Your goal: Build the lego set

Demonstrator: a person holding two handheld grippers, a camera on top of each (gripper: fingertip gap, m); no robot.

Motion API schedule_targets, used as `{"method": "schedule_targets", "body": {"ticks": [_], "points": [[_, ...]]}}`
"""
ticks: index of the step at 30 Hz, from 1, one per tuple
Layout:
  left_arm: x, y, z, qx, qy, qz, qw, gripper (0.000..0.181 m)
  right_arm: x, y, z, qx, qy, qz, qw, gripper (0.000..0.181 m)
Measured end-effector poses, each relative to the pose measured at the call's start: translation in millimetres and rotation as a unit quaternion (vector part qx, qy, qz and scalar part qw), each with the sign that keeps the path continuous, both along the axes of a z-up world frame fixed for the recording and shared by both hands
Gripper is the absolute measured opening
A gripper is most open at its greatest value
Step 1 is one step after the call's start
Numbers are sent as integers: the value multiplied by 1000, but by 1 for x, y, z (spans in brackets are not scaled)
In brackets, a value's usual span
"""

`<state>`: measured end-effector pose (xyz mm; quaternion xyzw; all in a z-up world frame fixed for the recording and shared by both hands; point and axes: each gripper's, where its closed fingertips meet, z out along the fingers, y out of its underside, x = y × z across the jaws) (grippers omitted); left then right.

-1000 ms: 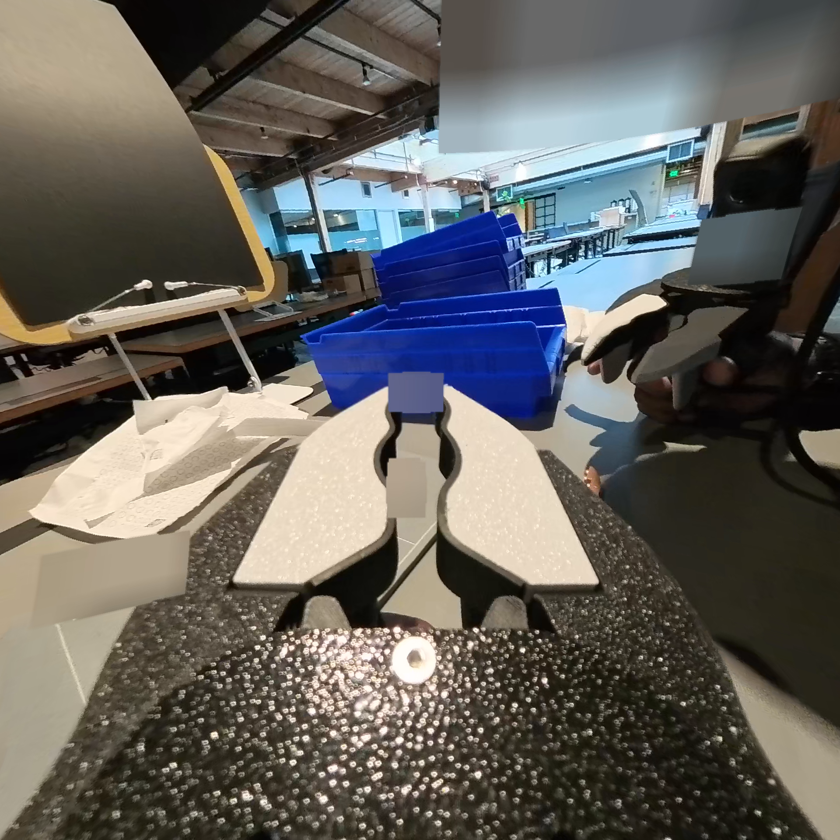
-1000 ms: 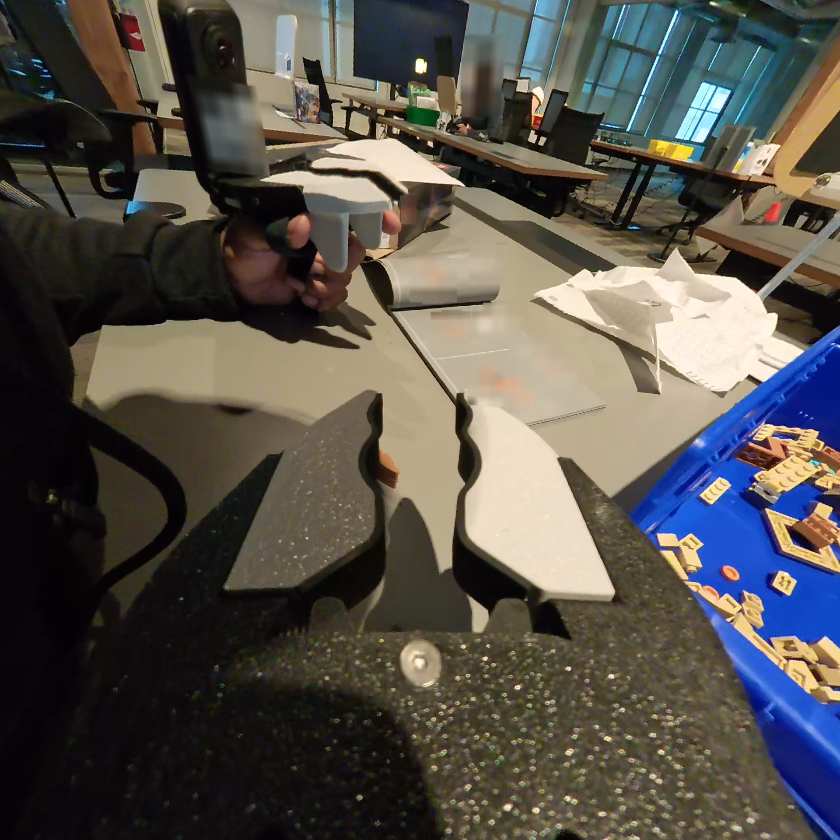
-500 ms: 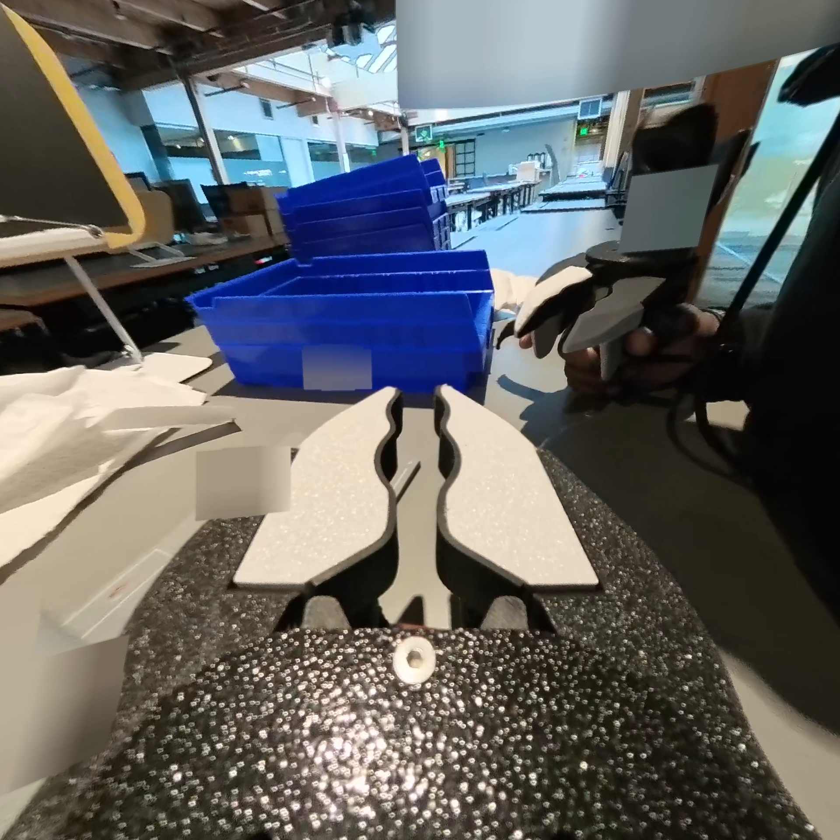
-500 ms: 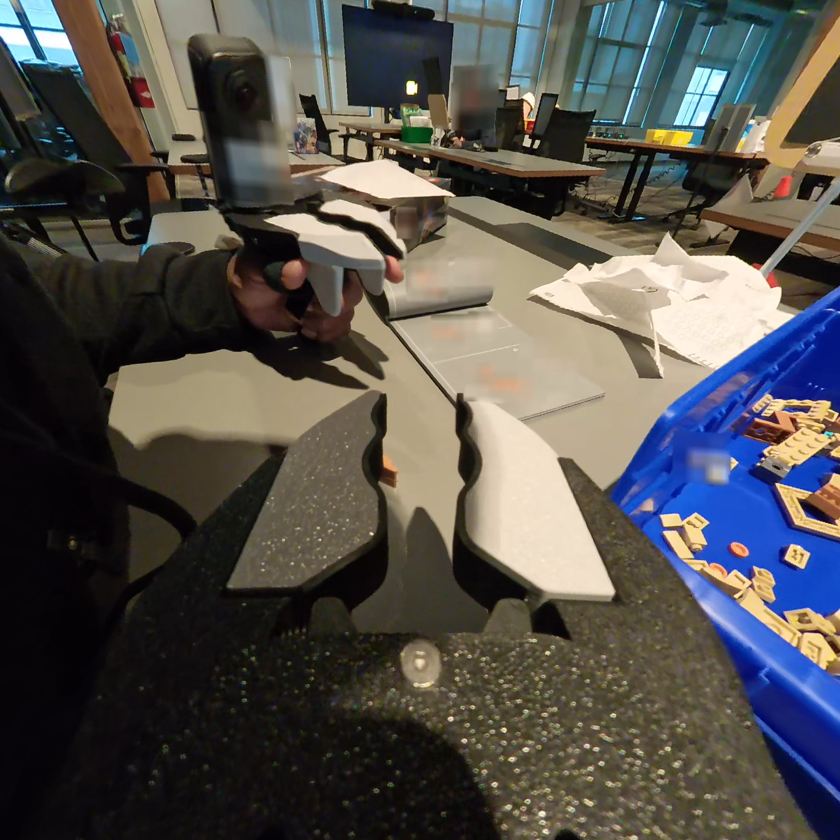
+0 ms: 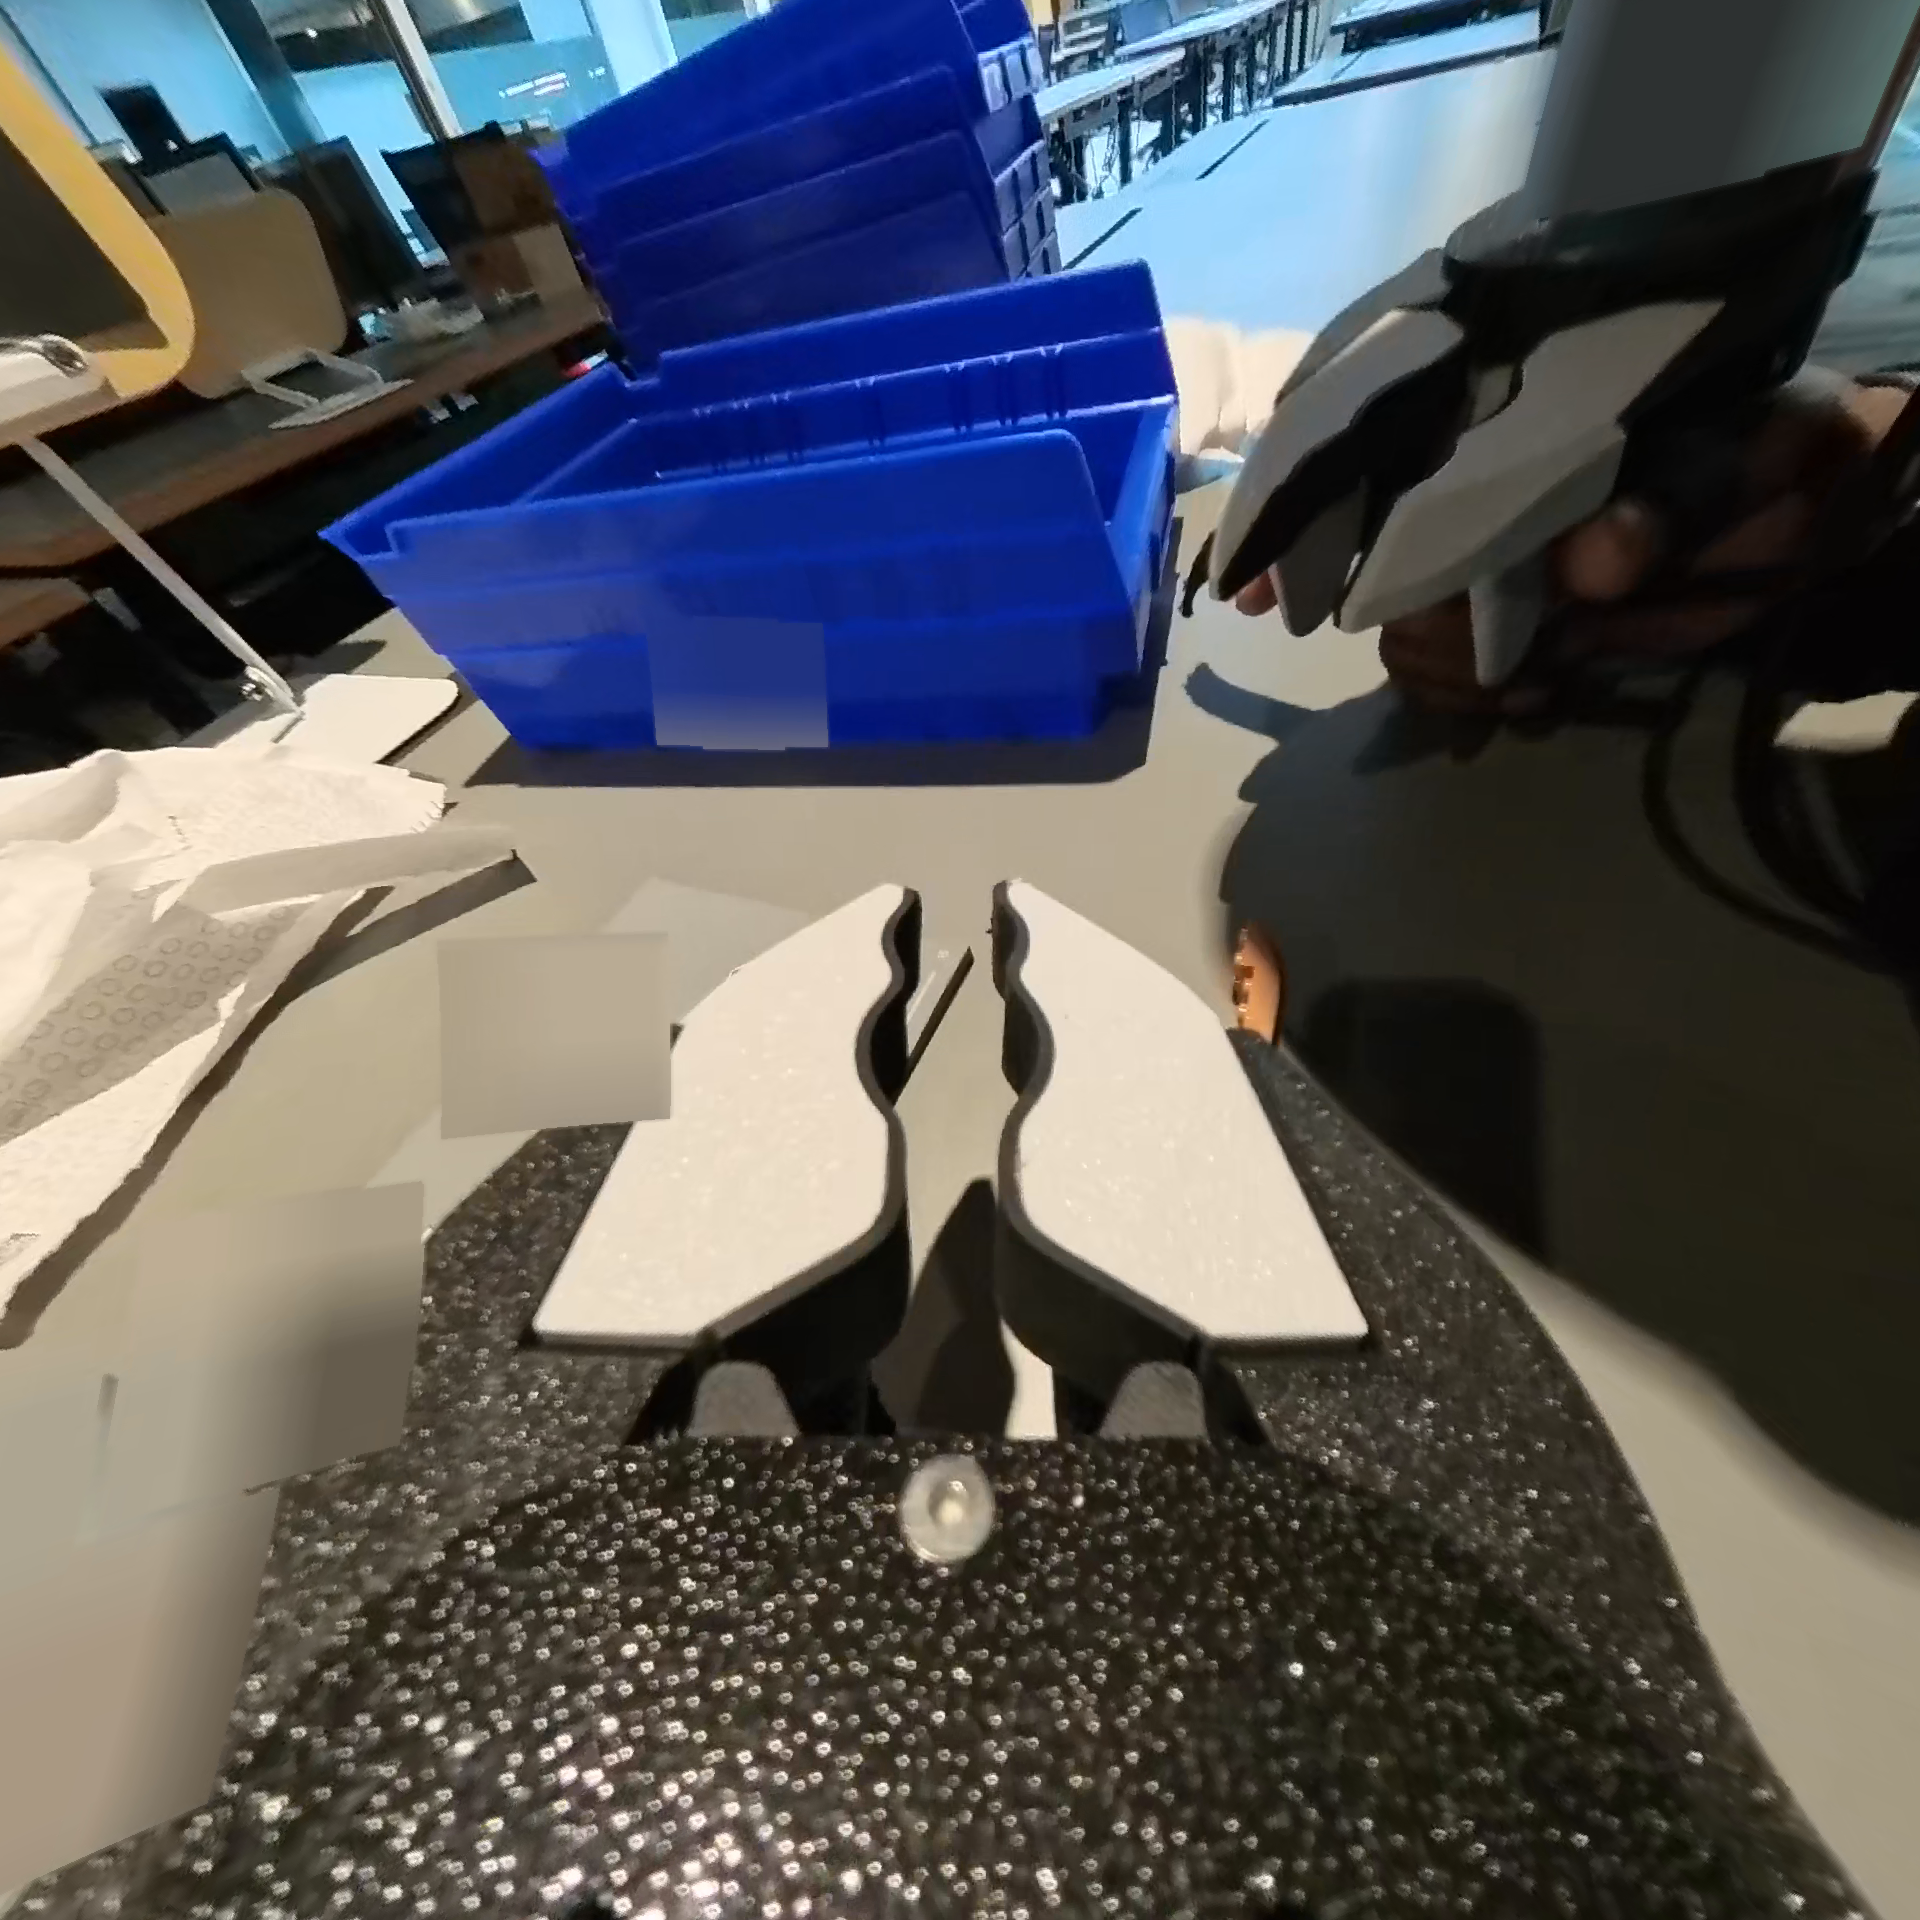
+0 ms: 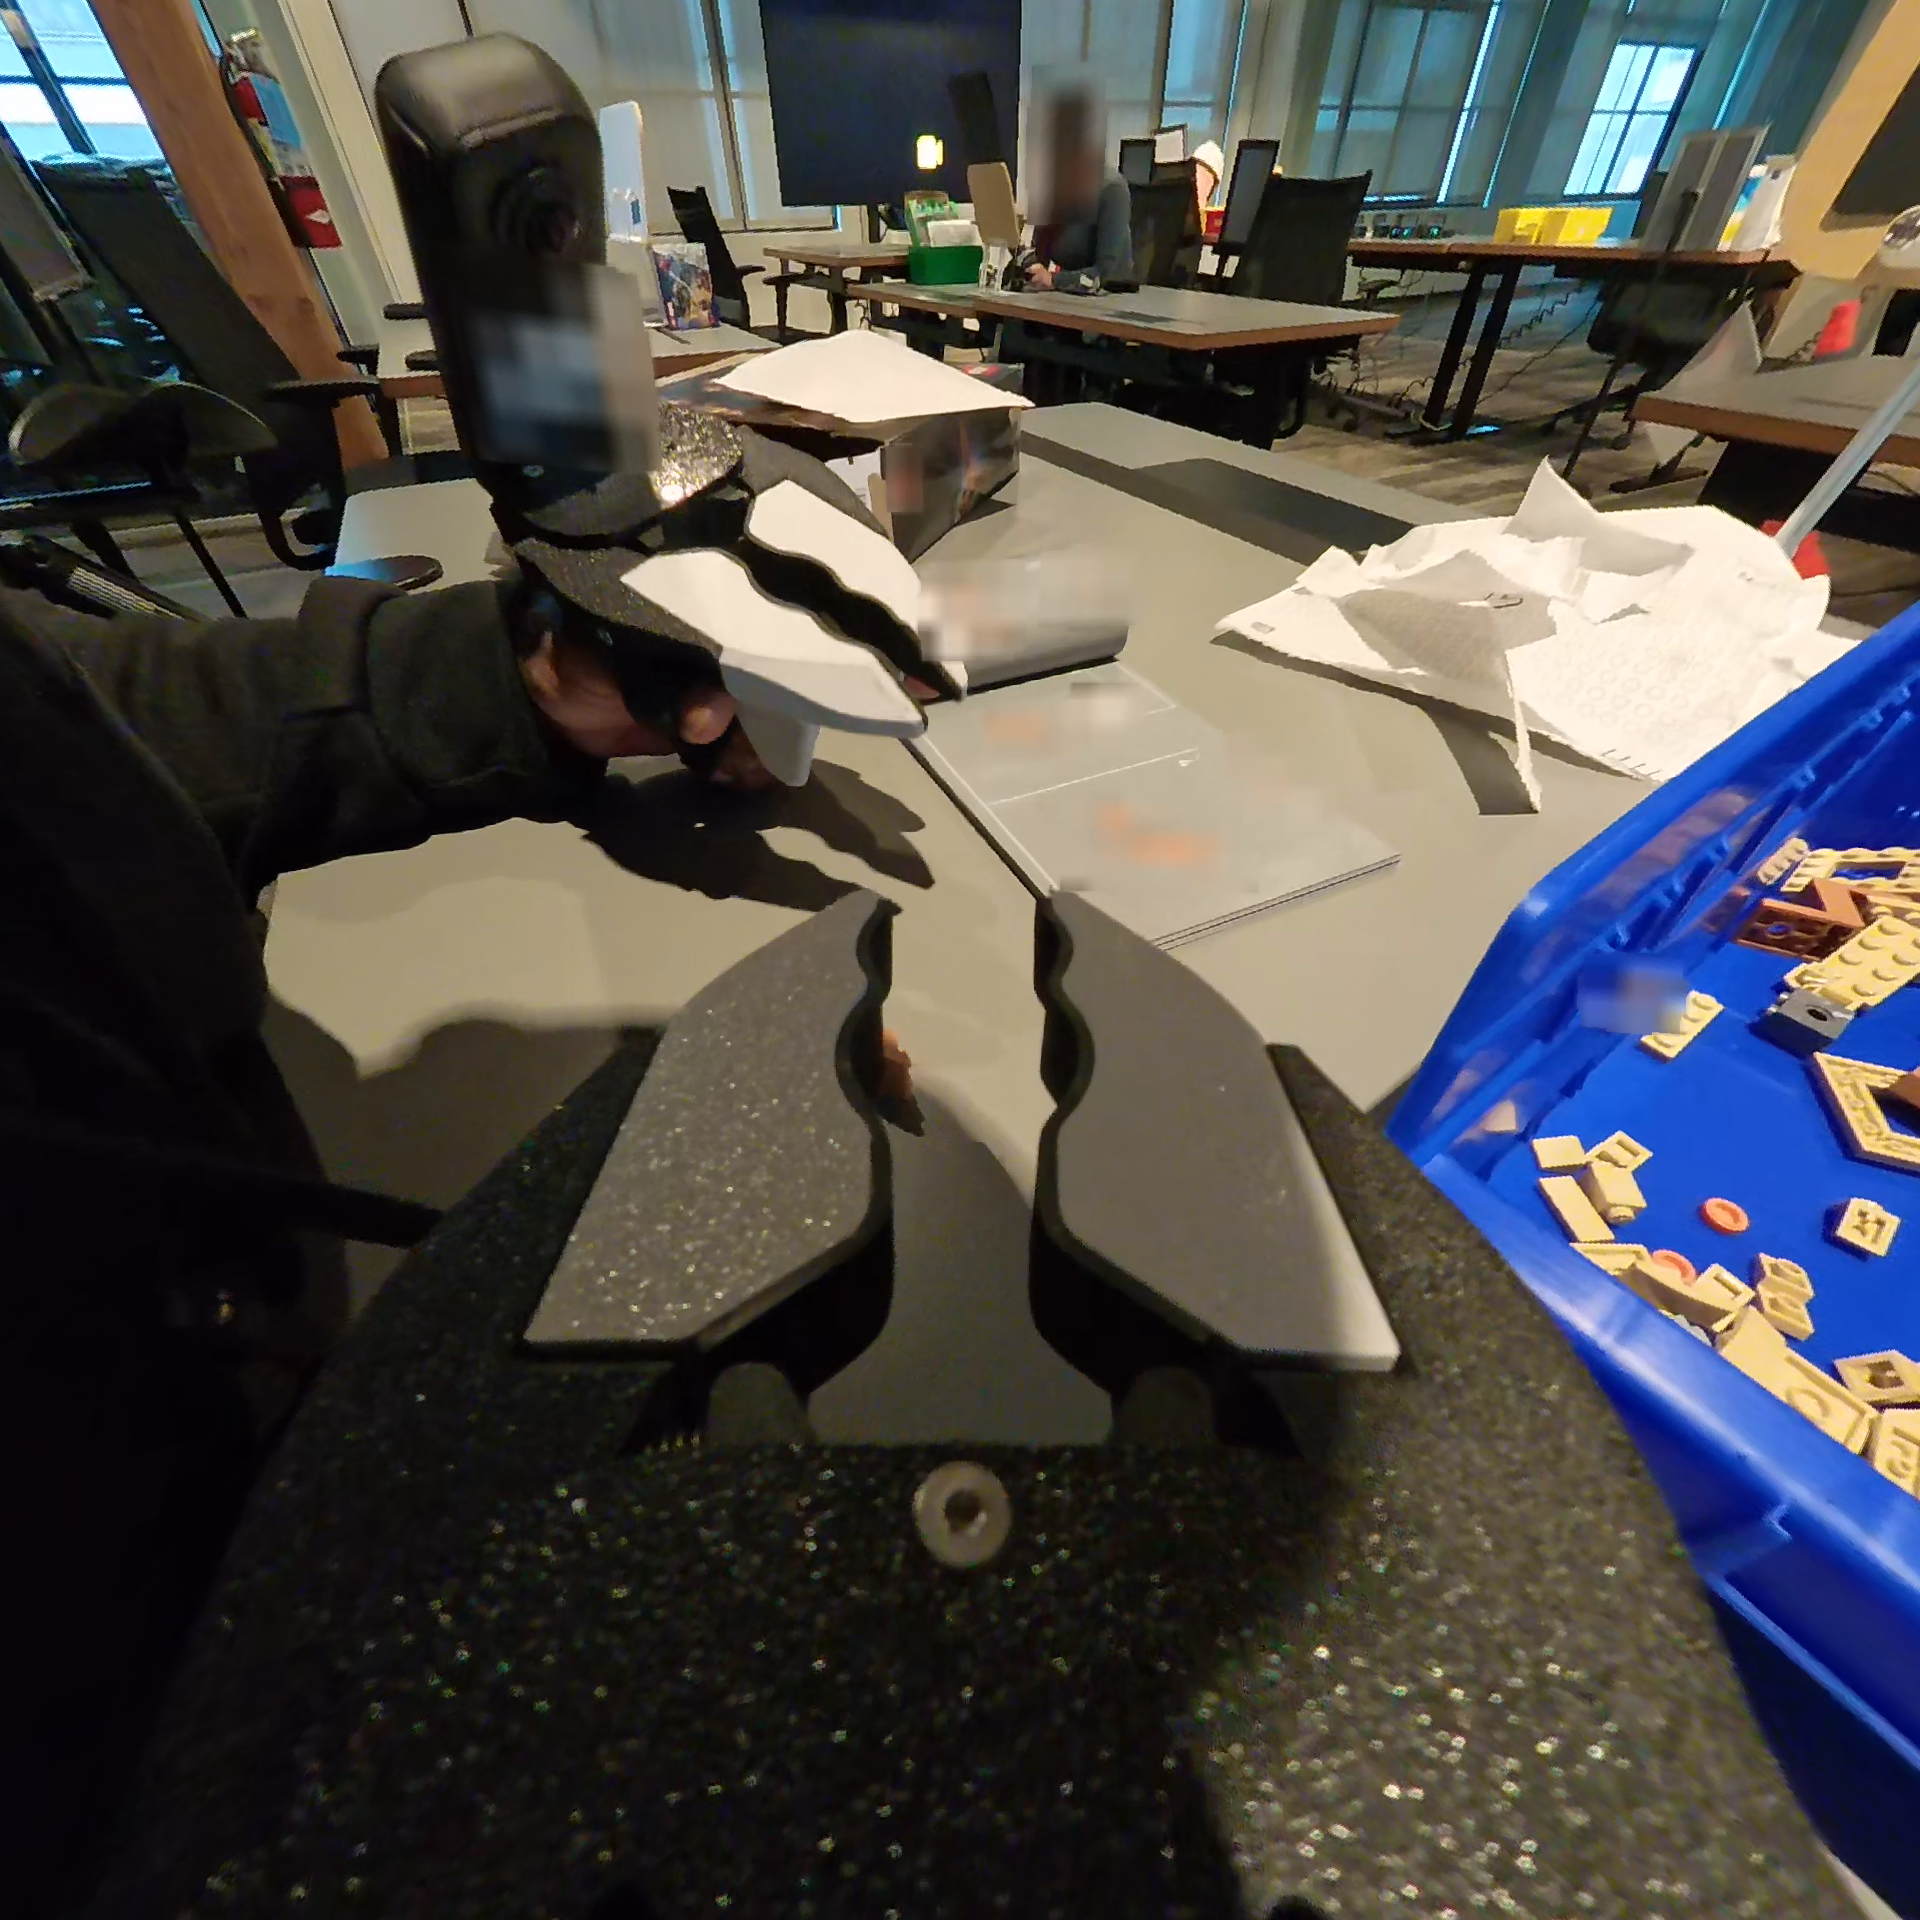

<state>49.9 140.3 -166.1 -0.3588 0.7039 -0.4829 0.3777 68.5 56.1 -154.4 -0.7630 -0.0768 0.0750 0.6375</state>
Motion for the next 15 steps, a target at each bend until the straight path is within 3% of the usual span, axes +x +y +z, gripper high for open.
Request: {"method": "schedule_targets", "body": {"ticks": [15], "points": [[0,3,3,-25,3,-4,1000,12,0,1,-1,-6,9,3,1000,25]]}}
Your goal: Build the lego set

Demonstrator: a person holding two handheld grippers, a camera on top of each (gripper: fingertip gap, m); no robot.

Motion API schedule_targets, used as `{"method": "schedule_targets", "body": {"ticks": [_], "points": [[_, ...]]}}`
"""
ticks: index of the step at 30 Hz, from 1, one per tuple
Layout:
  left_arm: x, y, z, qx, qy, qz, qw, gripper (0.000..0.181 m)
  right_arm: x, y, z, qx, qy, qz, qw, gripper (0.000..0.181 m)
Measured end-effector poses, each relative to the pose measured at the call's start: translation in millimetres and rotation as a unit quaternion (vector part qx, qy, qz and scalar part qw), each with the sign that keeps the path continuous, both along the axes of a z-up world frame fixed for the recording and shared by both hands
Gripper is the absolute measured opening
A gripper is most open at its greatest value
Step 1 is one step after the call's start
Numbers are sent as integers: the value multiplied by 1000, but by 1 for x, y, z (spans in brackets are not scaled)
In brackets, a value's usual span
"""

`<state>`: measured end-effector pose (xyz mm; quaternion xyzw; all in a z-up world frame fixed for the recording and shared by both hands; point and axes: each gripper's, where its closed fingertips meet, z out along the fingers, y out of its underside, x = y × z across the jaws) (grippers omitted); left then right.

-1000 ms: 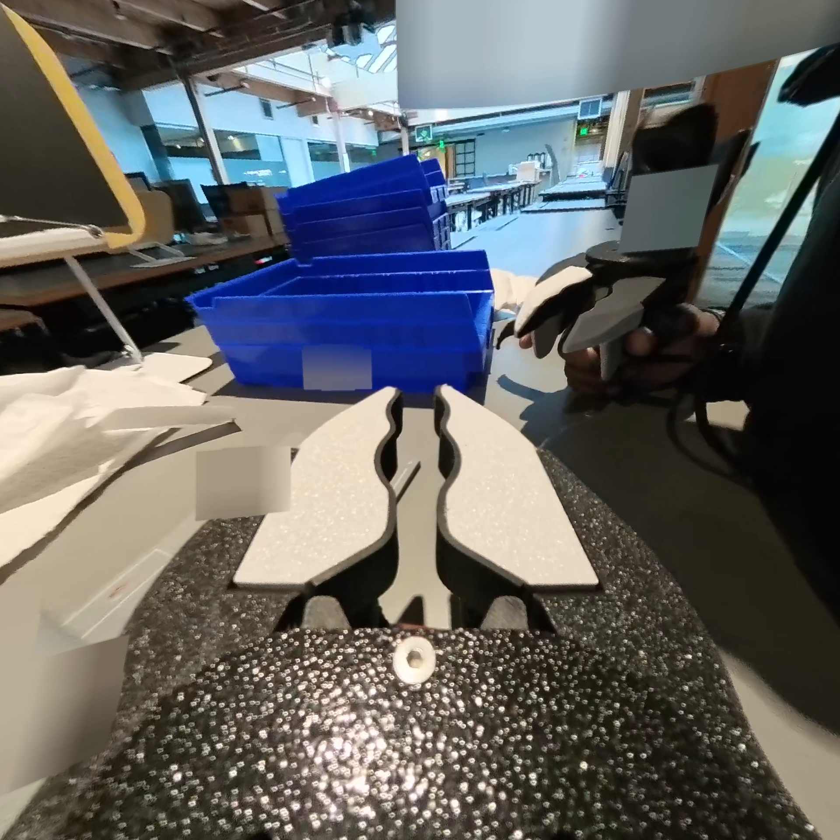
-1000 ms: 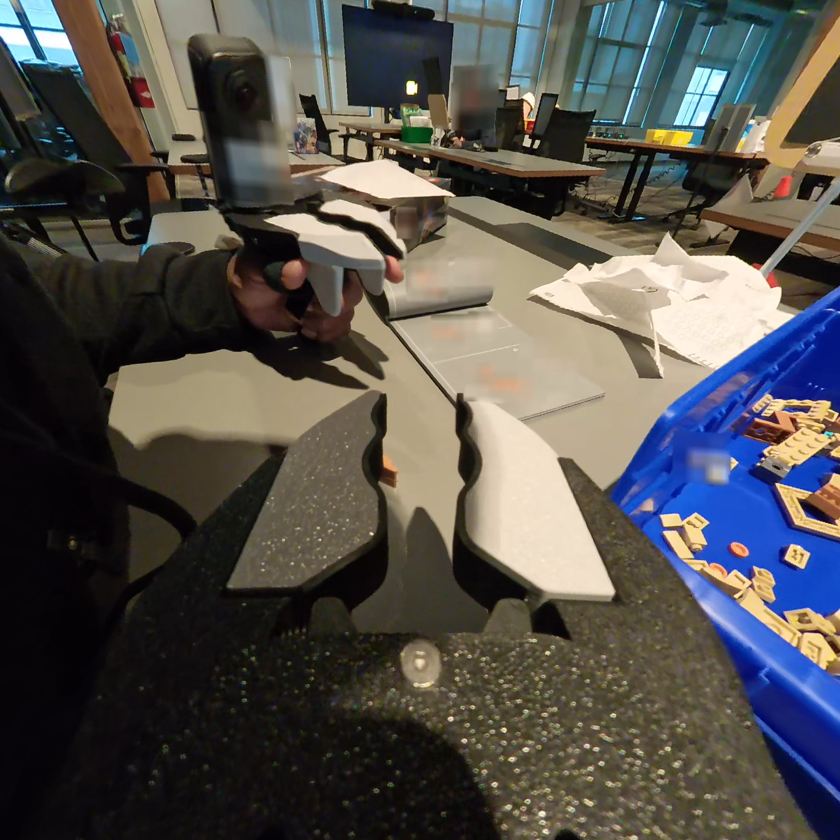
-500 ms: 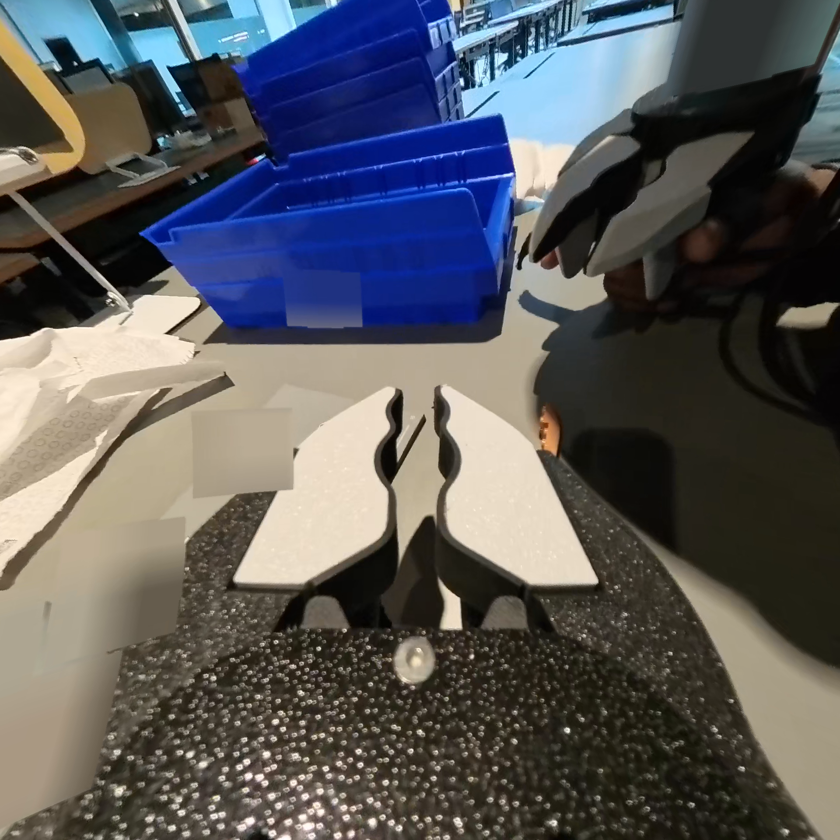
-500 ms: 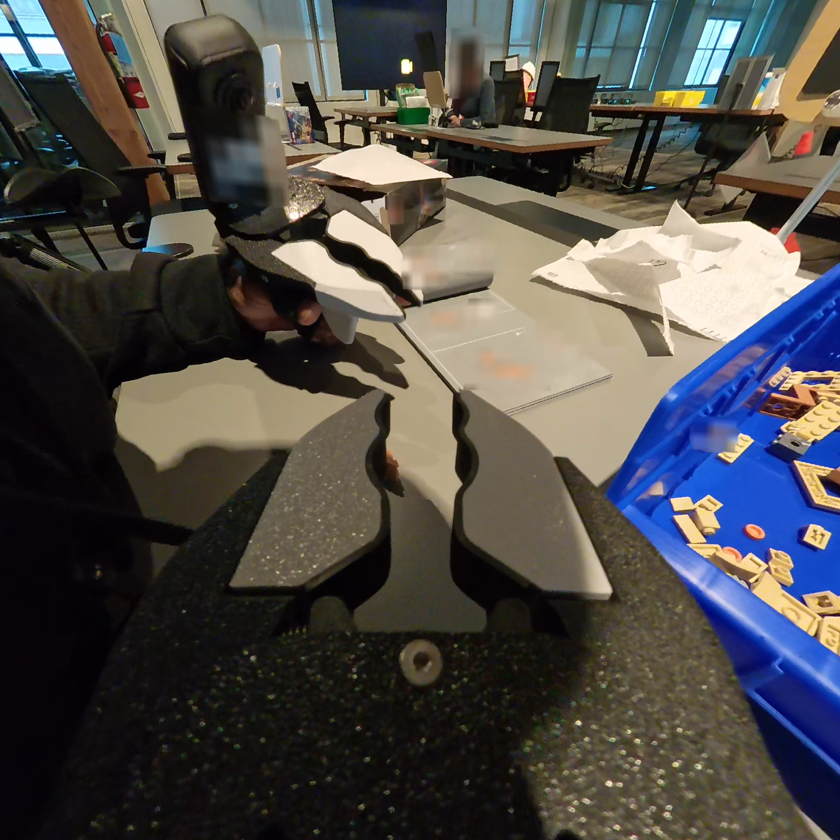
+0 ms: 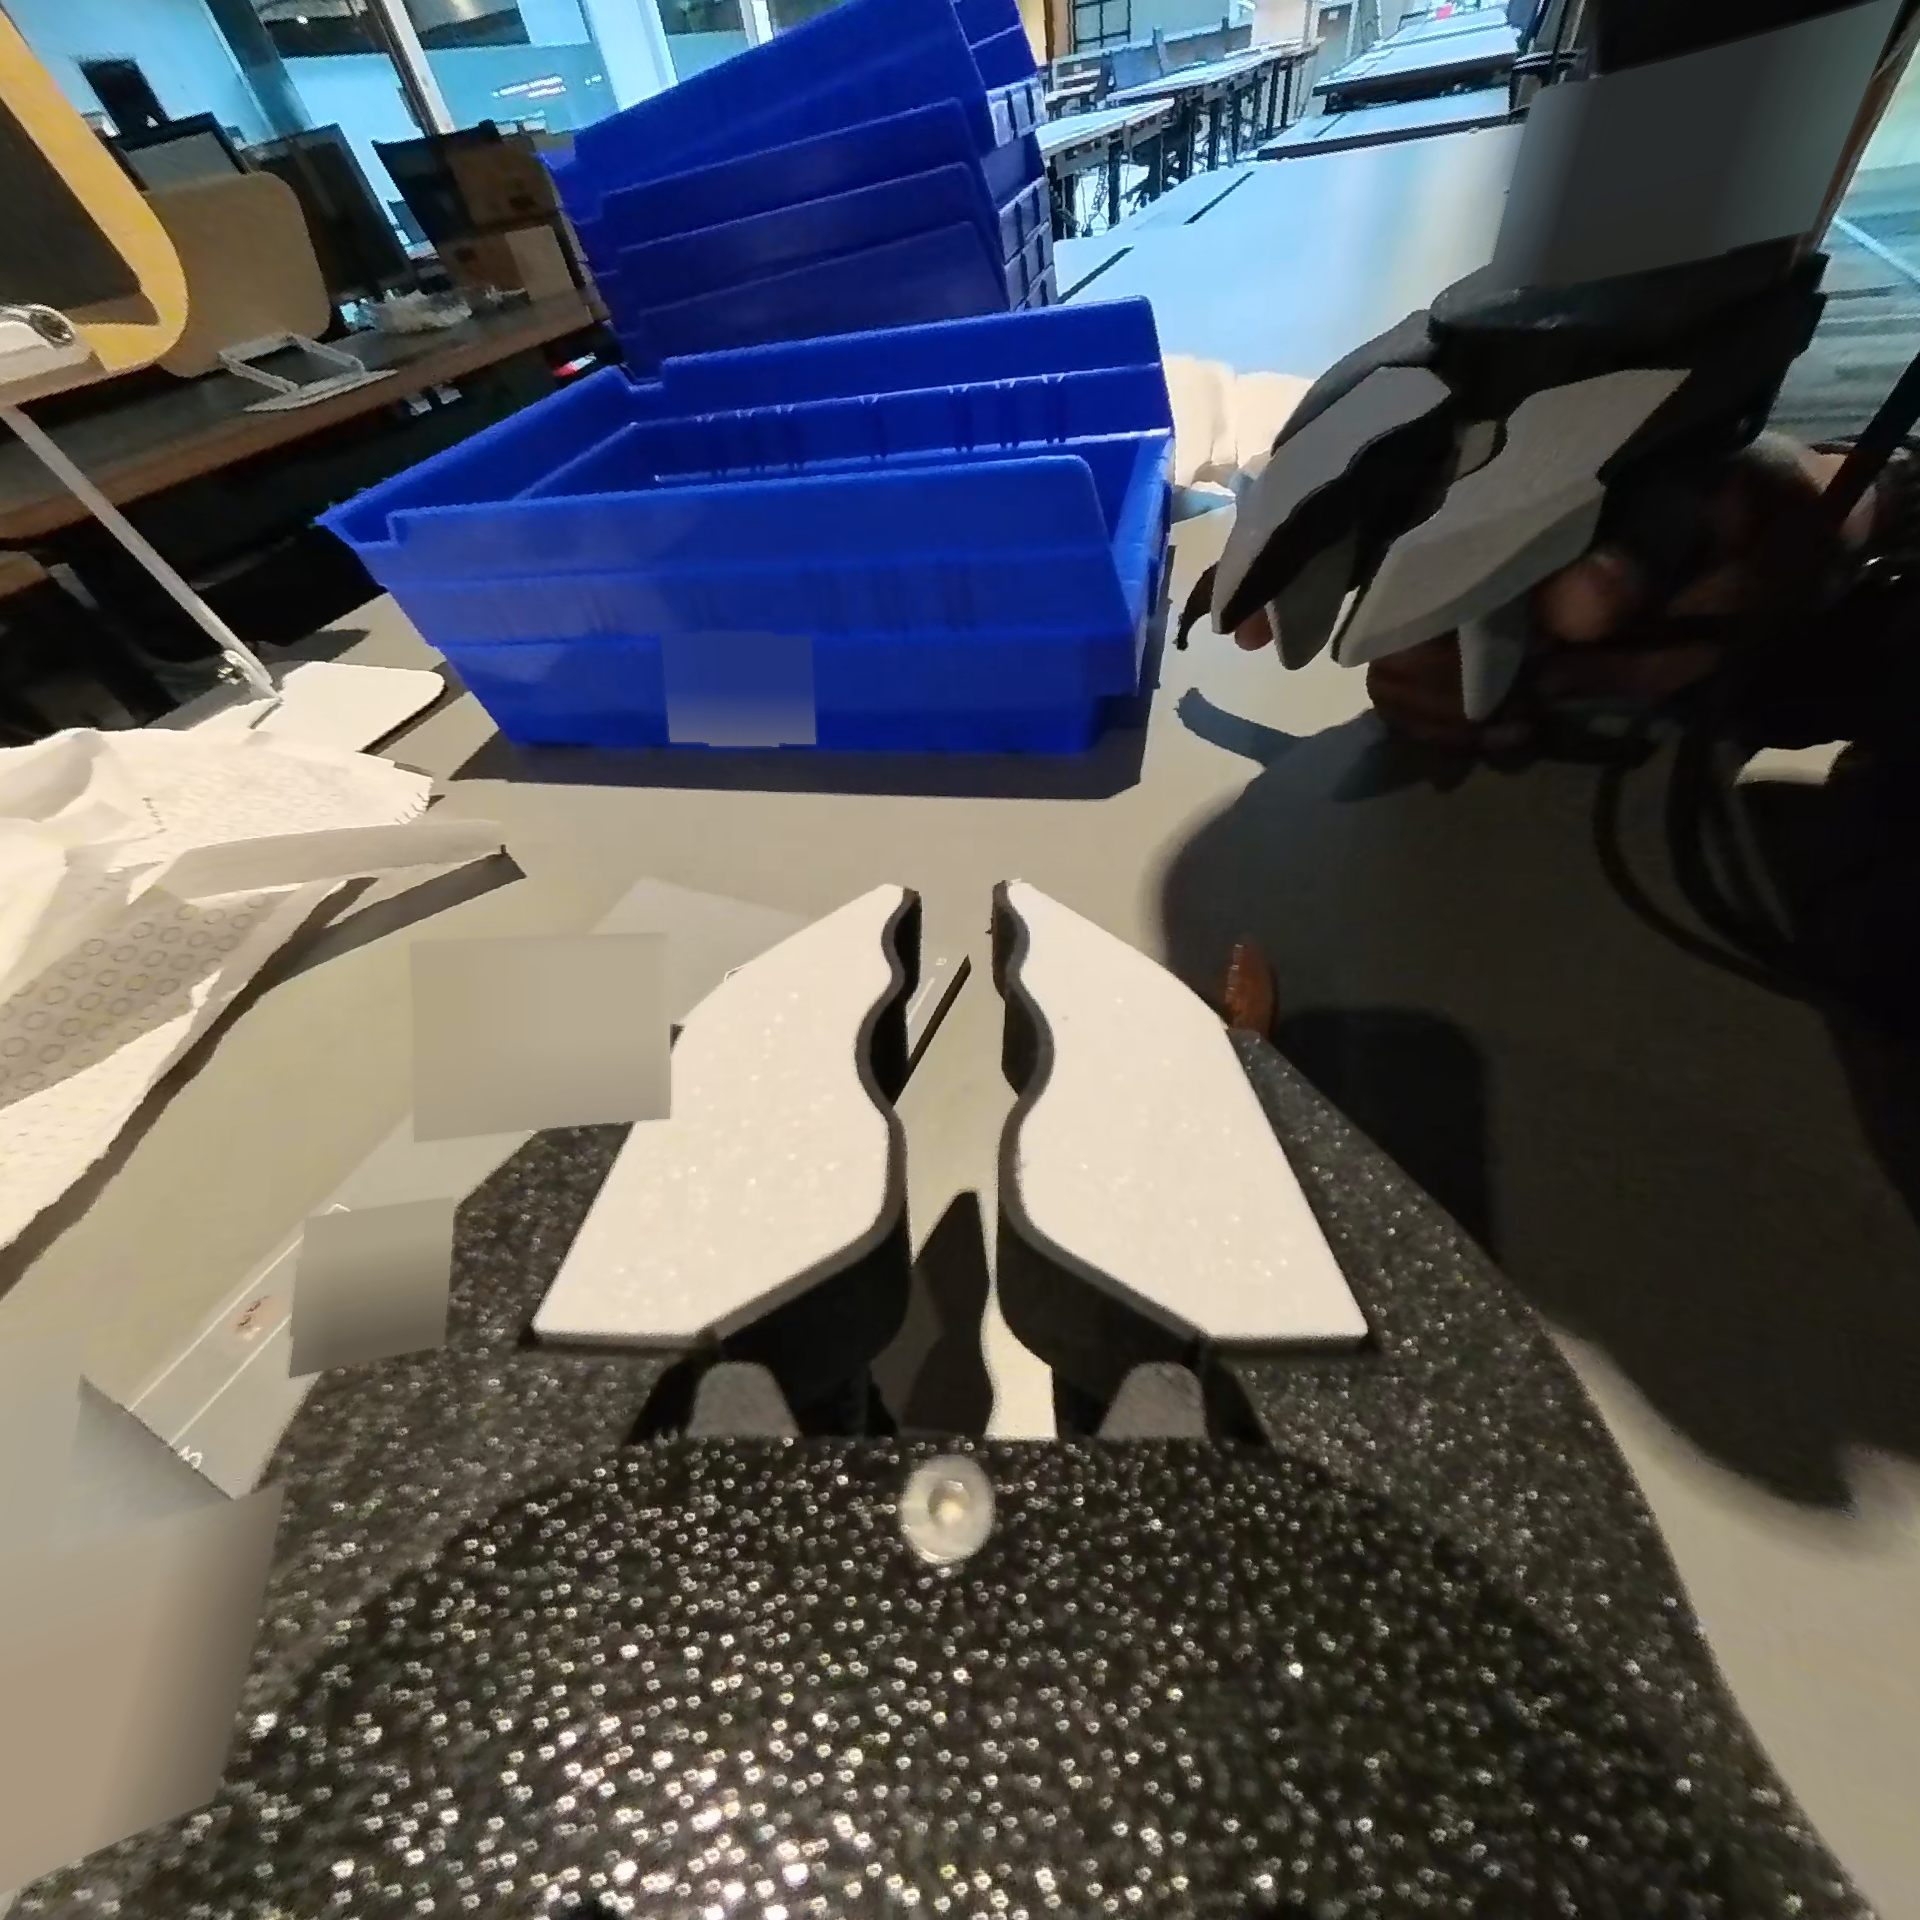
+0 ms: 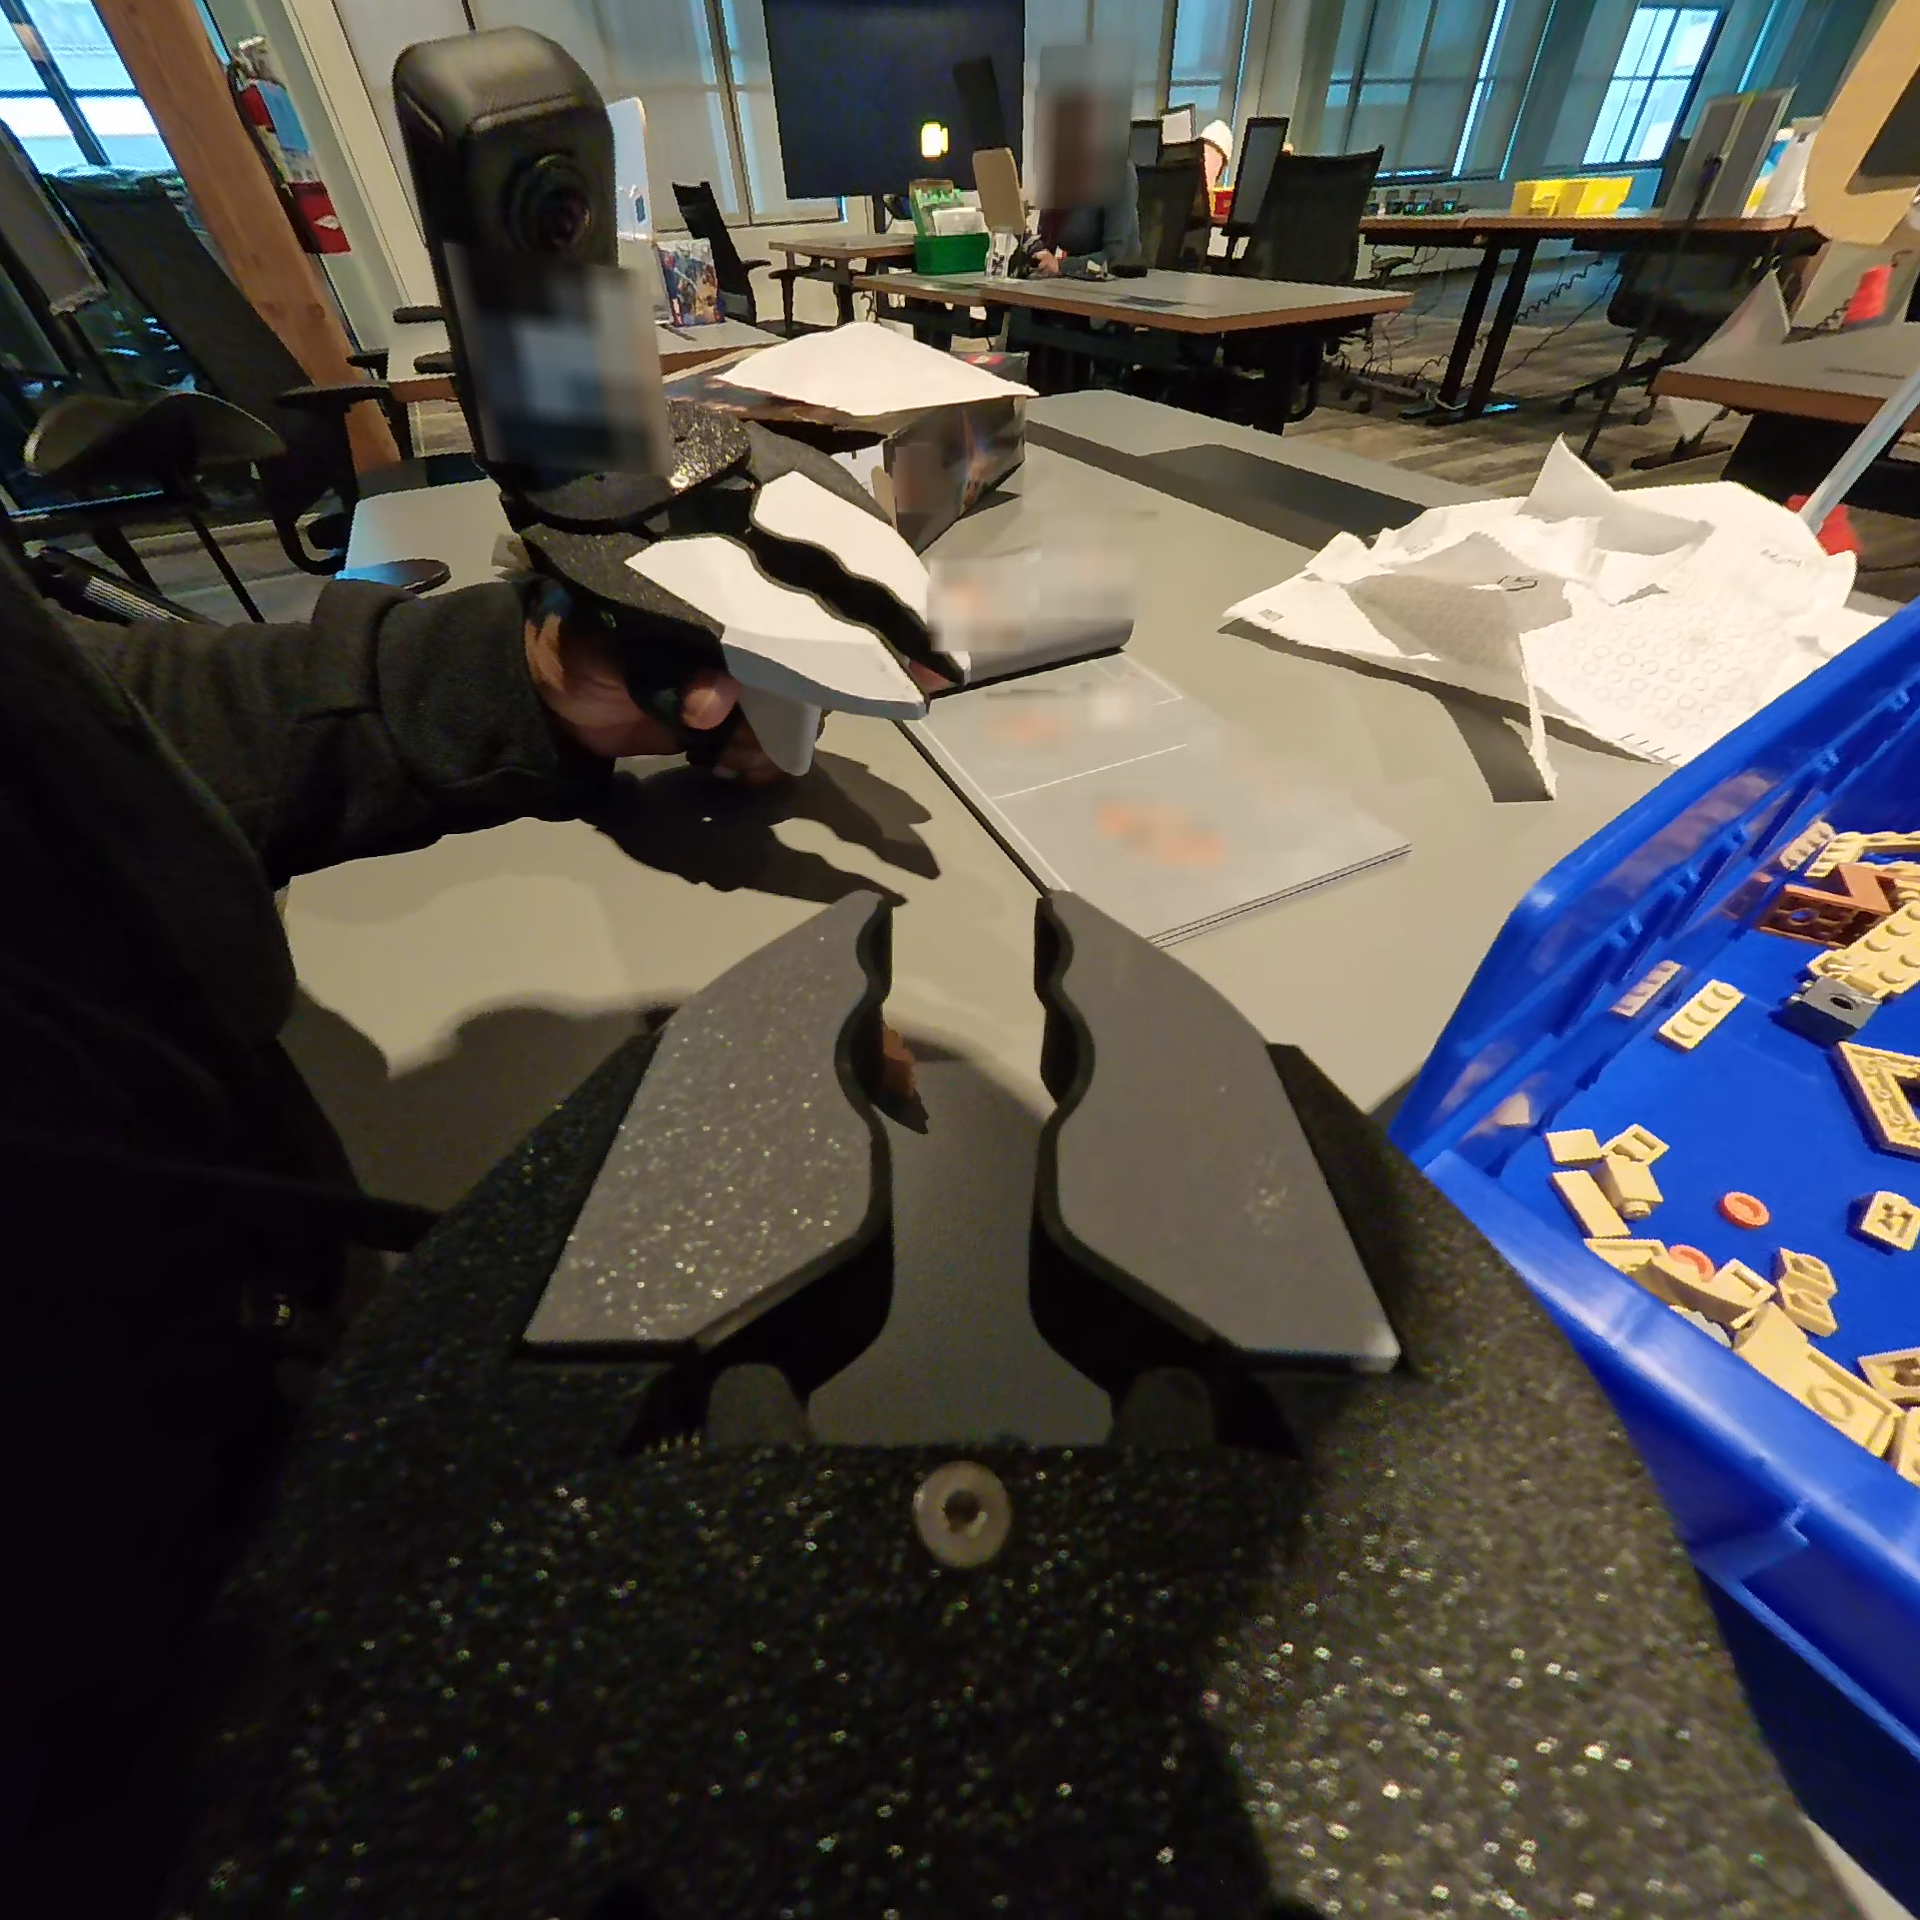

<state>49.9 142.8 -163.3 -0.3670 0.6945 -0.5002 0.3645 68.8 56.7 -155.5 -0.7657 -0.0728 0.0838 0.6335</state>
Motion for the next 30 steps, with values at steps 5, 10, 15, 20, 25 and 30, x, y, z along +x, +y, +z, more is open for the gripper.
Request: {"method": "schedule_targets", "body": {"ticks": [5,10,15,20,25,30], "points": [[0,0,0,-1,2,-1,1000,12,0,0,0,-1,0,0,1000,26],[0,0,0,-2,2,-1,1000,12,-1,0,0,-2,0,0,1000,26],[0,0,-1,-4,3,-2,1000,12,-2,2,-1,-3,0,1,1000,26],[0,0,-1,-4,4,-2,1000,12,-2,2,-1,-2,-1,1,1000,25],[0,0,-1,-4,5,-1,1000,12,-3,3,-1,-2,0,1,1000,25],[0,0,-1,-4,4,-1,1000,12,-3,4,-1,-2,-1,1,1000,26]]}}
